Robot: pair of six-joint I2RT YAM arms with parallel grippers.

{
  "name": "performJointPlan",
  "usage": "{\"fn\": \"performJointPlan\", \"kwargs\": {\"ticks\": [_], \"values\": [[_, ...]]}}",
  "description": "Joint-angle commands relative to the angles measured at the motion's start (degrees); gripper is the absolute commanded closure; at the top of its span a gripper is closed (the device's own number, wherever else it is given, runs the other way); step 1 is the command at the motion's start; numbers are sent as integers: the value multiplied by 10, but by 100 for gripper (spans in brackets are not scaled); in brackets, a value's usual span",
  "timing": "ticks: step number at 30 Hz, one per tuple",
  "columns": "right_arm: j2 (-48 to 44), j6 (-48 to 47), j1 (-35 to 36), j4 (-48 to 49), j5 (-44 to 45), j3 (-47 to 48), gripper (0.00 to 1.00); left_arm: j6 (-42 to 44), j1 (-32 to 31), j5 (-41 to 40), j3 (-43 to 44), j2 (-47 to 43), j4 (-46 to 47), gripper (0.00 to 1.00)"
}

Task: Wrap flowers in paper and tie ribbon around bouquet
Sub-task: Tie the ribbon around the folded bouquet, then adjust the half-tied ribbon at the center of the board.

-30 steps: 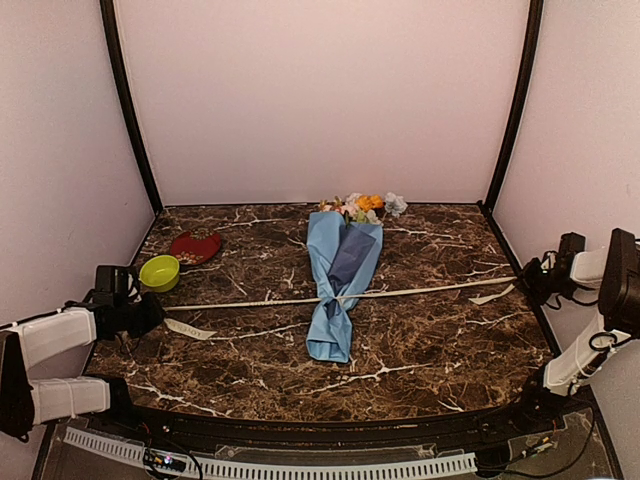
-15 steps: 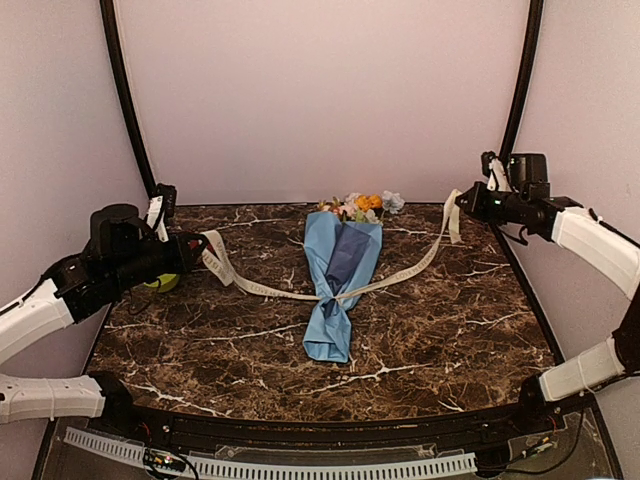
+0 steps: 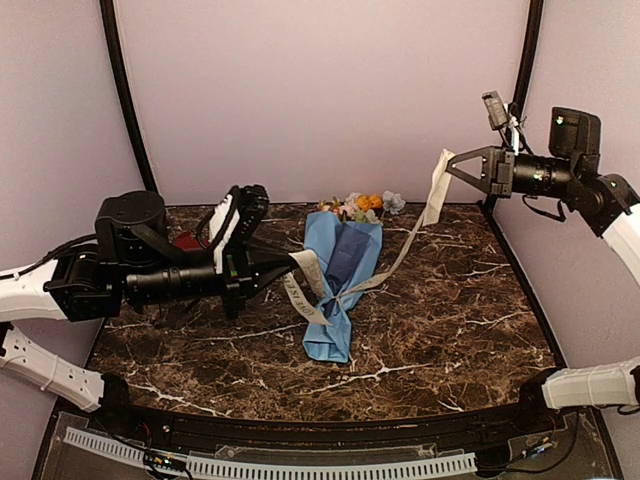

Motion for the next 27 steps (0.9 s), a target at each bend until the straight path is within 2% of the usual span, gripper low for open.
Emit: {"fn": "performJointPlan", "kwargs": {"ticks": [1,7,12,16,18,22,25,27], "values": [[-33,-27,9,-41,-120,-8,100,82,-50,20,24,22,29,100],[-86,-27,11,-49,-188,26,100,129,-106,28,62,36,49,100],[-109,18,10,-1,-248,49,100,187,-166,19,104,56,35,100],[-121,10,10,4,-240,40,100,196,-182,-25,102,55,33,100],[-118,-6,10,-13,-205,19,100,194,-182,-59,83,46,50,100],[-91,-20,9,-71,12,-38,100,178,-170,-240,23,27,116,100],[-52,19,1,-103,172,-77,100,90,-115,-270,14,9,73,100],[-30,45,-26,-125,223,-98,100,32,-78,-301,9,-2,45,100]]}}
